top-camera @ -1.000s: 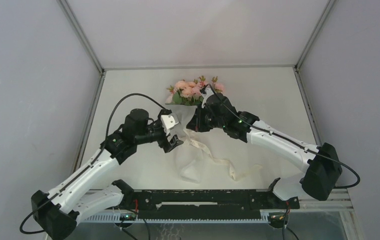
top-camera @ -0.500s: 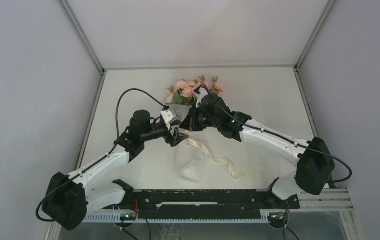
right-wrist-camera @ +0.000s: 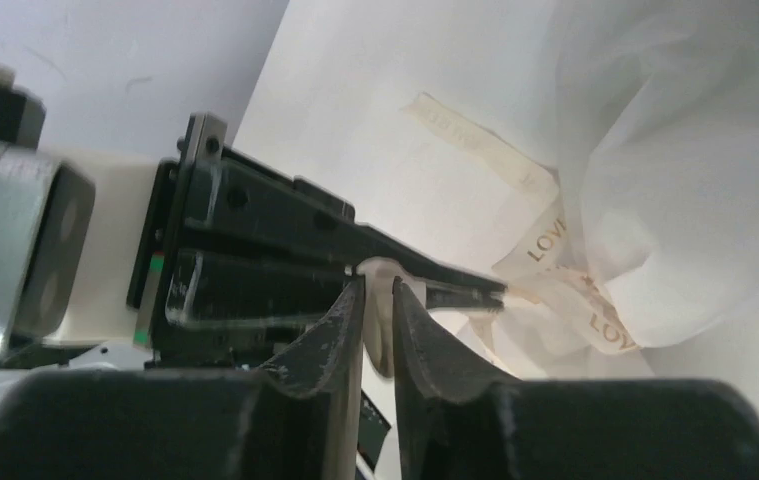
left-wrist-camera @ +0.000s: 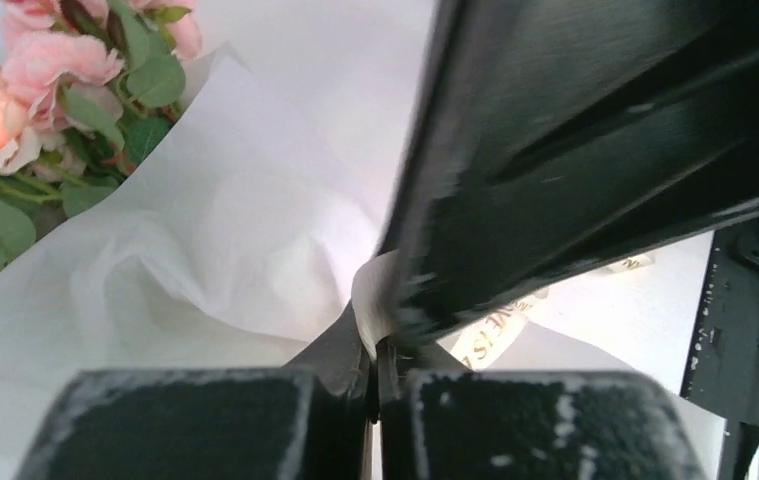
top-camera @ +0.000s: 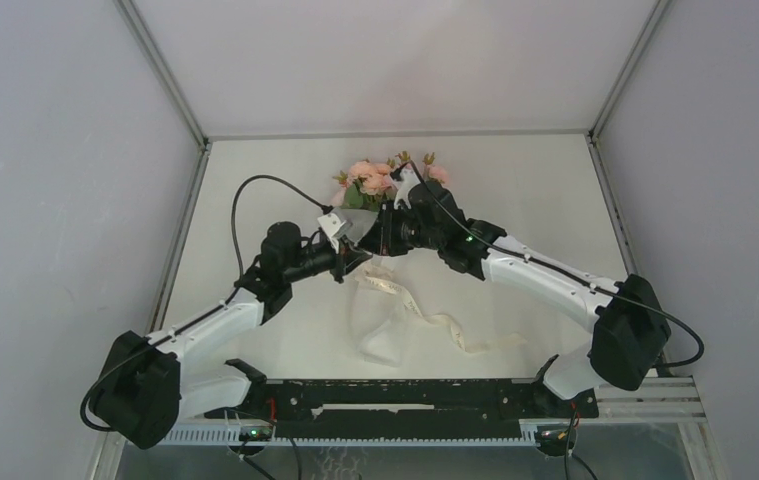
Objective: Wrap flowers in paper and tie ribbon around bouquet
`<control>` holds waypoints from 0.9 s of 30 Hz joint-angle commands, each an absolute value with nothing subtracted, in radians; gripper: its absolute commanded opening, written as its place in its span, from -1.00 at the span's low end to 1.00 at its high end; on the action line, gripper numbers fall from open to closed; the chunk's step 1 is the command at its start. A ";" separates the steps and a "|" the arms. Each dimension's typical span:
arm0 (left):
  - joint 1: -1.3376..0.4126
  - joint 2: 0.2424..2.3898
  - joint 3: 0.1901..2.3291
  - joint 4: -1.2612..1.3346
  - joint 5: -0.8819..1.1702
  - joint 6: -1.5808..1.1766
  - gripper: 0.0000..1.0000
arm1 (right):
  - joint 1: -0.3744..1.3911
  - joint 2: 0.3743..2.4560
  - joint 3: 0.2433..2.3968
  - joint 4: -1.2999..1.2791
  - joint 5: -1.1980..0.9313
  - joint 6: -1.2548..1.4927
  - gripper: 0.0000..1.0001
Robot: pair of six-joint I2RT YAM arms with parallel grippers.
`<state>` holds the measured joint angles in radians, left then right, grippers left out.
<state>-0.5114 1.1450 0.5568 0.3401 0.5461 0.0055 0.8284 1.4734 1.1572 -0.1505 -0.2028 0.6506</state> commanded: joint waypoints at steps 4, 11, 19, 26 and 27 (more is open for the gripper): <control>-0.461 1.124 0.488 0.468 0.536 -0.042 -1.00 | 0.701 1.409 1.167 -0.303 -0.293 0.424 -0.13; -0.460 1.119 0.454 0.524 0.544 -0.077 -1.00 | 0.701 1.554 1.167 -0.266 -0.470 0.234 -0.37; -0.459 1.129 0.431 0.553 0.517 -0.104 -1.00 | 0.690 1.701 1.167 -0.195 -0.583 0.178 -0.34; -0.456 1.147 0.427 0.574 0.497 -0.097 -1.00 | 0.690 1.764 1.167 -0.197 -0.702 0.157 -0.14; -0.455 1.147 0.422 0.578 0.498 -0.094 -1.00 | 0.693 1.774 1.167 -0.193 -0.720 0.159 -0.14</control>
<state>-0.4637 1.1454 0.4419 0.5152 0.5171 -0.0902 0.6903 1.7397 1.1549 -0.2409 -0.6159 0.1936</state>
